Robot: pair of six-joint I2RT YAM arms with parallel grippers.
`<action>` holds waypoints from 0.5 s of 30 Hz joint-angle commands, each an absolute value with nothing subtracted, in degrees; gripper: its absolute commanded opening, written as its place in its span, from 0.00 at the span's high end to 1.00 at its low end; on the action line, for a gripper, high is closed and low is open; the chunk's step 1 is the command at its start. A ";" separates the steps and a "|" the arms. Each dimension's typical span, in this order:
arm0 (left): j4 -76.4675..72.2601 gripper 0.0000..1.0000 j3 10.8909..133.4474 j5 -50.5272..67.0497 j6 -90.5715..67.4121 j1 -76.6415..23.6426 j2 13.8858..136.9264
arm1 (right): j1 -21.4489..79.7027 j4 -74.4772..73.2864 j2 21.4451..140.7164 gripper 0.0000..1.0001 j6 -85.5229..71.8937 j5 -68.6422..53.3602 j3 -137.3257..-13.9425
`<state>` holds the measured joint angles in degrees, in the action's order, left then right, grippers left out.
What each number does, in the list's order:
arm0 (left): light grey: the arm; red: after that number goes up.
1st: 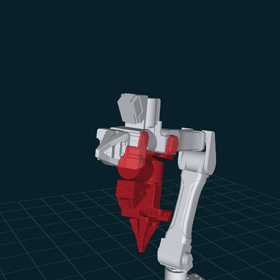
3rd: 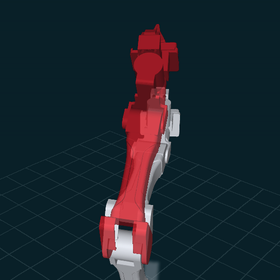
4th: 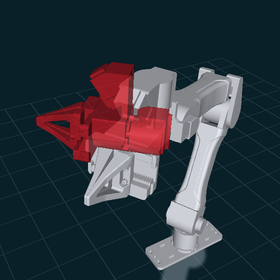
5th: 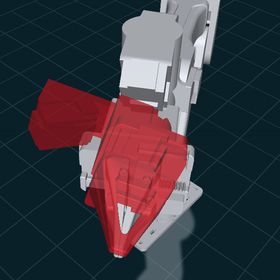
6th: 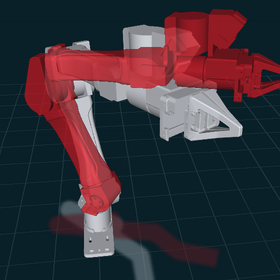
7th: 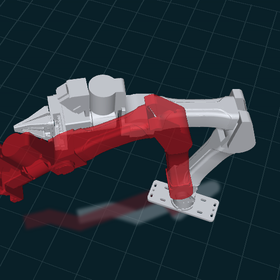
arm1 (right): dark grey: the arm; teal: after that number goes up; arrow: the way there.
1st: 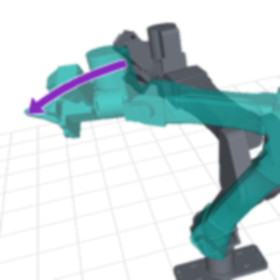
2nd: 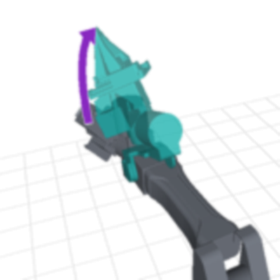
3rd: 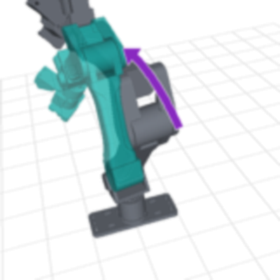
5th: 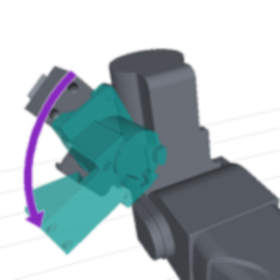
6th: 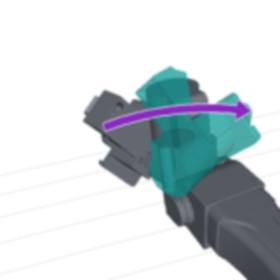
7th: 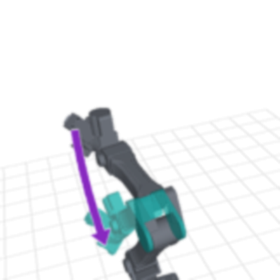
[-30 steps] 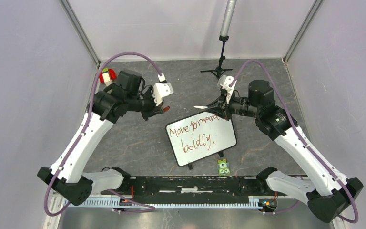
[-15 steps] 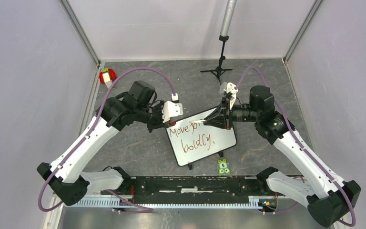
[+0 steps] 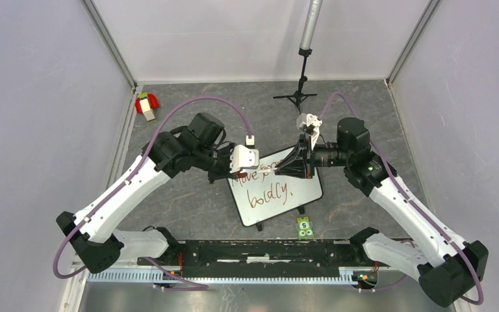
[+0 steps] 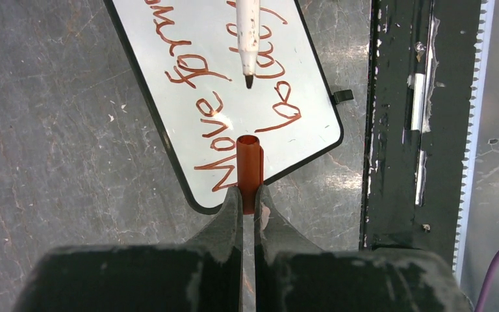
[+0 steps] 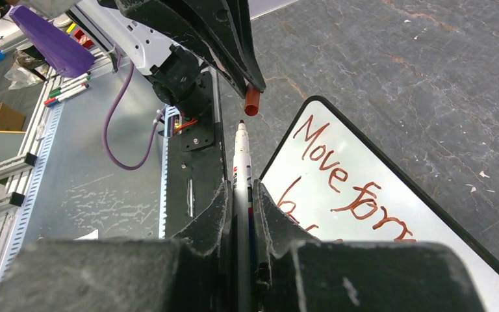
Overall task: Write a sentence on the whiteboard
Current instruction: Close the whiteboard marker at the center of the board.
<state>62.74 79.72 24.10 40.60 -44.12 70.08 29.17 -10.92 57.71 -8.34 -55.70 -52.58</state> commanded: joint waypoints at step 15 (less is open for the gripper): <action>64.25 0.98 85.17 27.07 43.82 -45.51 71.46 | 31.51 -8.18 59.53 0.97 -8.46 -55.31 -53.44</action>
<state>63.90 83.00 24.69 41.54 -44.93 71.18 30.98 -10.31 59.22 -8.69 -55.44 -52.58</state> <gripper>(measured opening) 0.056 0.147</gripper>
